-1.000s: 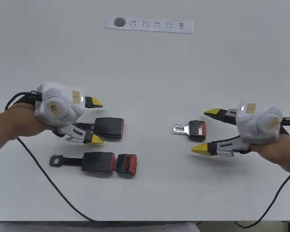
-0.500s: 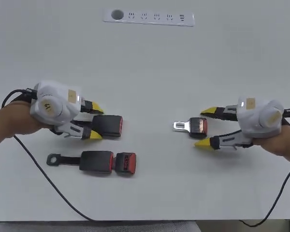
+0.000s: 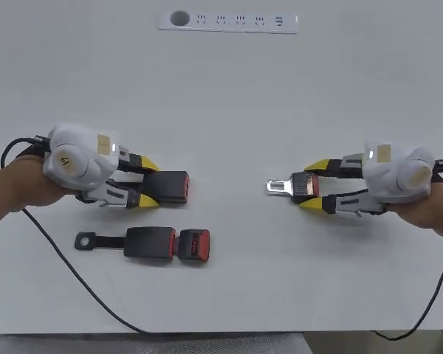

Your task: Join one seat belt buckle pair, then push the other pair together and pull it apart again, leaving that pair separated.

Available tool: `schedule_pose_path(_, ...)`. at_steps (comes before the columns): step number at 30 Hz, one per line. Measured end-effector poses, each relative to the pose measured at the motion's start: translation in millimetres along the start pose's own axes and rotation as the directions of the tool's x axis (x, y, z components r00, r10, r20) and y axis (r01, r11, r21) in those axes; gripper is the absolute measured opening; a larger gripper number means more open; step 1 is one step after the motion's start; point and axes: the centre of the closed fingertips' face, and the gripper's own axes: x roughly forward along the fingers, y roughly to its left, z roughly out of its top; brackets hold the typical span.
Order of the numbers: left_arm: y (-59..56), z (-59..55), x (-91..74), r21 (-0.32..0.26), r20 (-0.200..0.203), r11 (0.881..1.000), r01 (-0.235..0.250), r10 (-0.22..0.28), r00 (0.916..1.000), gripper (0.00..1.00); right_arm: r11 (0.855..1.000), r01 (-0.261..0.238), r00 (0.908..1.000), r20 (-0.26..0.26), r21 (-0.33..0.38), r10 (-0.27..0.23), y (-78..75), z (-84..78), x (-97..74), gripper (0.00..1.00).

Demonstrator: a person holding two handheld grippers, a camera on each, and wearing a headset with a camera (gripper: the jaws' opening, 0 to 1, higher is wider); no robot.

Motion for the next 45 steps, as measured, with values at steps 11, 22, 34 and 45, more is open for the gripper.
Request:
schedule_pose_path(11,0.2,-0.6,3.0,-0.031,0.01,0.999,-0.011,0.011,0.9999,0.34,0.999,-0.007,0.9983,0.058,0.049,0.004,0.3,4.5,-0.4,0.36)
schedule_pose_path(22,-0.3,-0.3,4.5,-0.053,-0.005,0.998,-0.022,0.022,0.9998,0.34,0.998,-0.023,0.9935,0.113,0.057,0.017,6.8,17.0,10.8,0.36)
schedule_pose_path(34,-0.9,-0.7,5.7,-0.064,-0.01,0.997,-0.032,0.032,0.9995,0.34,0.996,-0.058,0.9847,0.168,0.064,0.046,13.2,33.6,28.8,0.36)
schedule_pose_path(45,-2.1,-0.8,5.4,-0.061,-0.024,0.998,-0.025,0.023,0.9994,0.34,0.995,-0.073,0.9711,0.232,0.064,0.056,21.9,54.8,49.1,0.36)
